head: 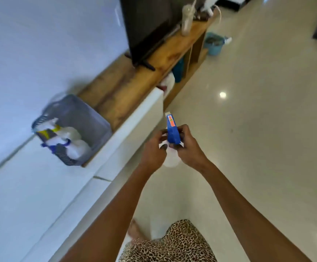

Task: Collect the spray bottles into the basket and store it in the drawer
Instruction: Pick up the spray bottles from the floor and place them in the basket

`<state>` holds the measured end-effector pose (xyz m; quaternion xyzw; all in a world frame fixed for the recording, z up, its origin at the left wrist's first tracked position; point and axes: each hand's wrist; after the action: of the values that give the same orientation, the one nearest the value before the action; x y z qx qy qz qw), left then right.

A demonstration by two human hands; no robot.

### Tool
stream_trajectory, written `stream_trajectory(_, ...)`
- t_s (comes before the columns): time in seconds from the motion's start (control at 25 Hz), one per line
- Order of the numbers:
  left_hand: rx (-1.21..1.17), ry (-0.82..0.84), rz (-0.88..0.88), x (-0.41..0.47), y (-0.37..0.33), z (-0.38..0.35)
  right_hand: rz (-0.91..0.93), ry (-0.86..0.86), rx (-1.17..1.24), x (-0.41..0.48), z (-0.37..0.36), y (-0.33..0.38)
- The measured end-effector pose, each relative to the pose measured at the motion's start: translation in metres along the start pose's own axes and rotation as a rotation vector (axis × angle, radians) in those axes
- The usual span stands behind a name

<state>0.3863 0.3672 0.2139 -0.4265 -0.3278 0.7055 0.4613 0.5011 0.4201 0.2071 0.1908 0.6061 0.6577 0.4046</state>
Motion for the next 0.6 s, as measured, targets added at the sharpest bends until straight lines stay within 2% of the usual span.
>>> stream_trajectory(0.16, -0.014, -0.209, -0.145, -0.041, -0.056, 0.077, 0.156, 0.020, 0.154, -0.010, -0.025, 0.110)
stream_trajectory(0.36, 0.016, -0.373, -0.236, -0.084, -0.084, 0.169, 0.321, -0.070, 0.064, -0.007, -0.087, 0.201)
stream_trajectory(0.48, 0.028, -0.515, -0.237, -0.107, -0.079, 0.221, 0.392, -0.106, 0.006, 0.005, -0.133, 0.238)
stream_trajectory(0.6, 0.030, -0.609, -0.168, -0.127, -0.059, 0.270, 0.392, -0.042, -0.015, 0.021, -0.180, 0.259)
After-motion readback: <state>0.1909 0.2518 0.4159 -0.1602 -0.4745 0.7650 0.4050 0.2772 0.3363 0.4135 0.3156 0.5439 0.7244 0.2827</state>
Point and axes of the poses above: each hand's wrist, its own x-axis towards the middle knuckle, its own z-axis out of the back of the hand, y = z × x, and after that the axes turned 6 degrees about y, right-handed
